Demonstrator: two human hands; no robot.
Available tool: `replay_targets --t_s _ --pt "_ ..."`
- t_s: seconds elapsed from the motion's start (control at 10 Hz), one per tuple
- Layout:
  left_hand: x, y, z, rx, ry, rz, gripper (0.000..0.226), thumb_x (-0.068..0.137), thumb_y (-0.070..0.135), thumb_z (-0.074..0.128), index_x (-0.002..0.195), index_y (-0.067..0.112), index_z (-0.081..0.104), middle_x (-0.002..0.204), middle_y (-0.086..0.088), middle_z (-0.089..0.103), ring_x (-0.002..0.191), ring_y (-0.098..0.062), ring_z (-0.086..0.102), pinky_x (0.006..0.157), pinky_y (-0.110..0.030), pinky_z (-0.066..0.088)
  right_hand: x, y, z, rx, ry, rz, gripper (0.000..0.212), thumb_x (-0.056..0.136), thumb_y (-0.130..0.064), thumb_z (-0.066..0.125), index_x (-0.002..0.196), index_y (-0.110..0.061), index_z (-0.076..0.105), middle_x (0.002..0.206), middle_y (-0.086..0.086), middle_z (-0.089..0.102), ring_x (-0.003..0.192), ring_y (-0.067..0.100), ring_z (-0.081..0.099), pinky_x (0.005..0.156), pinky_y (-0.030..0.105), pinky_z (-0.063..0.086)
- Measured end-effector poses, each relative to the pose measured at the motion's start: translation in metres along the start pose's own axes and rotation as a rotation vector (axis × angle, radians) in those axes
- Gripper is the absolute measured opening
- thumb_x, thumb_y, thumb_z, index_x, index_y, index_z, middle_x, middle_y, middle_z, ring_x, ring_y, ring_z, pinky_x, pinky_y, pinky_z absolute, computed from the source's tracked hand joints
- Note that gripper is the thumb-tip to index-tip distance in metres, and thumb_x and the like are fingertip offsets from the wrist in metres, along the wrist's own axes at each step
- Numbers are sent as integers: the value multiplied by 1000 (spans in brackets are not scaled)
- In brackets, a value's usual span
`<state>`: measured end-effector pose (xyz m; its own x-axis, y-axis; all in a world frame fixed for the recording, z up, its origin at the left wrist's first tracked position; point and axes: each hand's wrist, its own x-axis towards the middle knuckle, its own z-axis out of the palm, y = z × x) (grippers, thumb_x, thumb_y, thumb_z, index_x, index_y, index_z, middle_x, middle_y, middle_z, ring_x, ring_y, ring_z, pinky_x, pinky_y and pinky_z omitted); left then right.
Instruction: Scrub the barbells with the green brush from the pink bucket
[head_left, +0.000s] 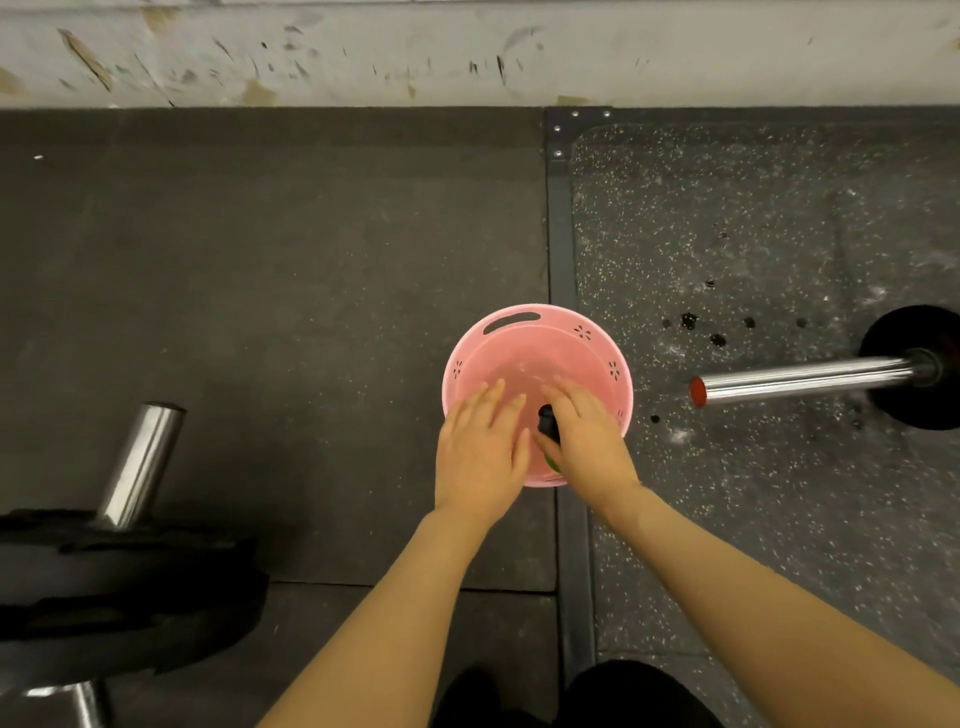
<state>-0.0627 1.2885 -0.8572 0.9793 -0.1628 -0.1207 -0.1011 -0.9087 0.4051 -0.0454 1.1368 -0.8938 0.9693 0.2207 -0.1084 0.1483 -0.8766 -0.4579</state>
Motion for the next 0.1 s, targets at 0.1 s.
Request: replay_targets --t_s 0.1 --pt "-1 6 -8 -22 12 -27 52 93 39 29 134 19 55 145 -6 47 138 -21 37 115 -40 22 6 -2 -5 -60 23 31 69 86 -36 66 144 -9 39 153 16 30 142 35 26 113 56 25"
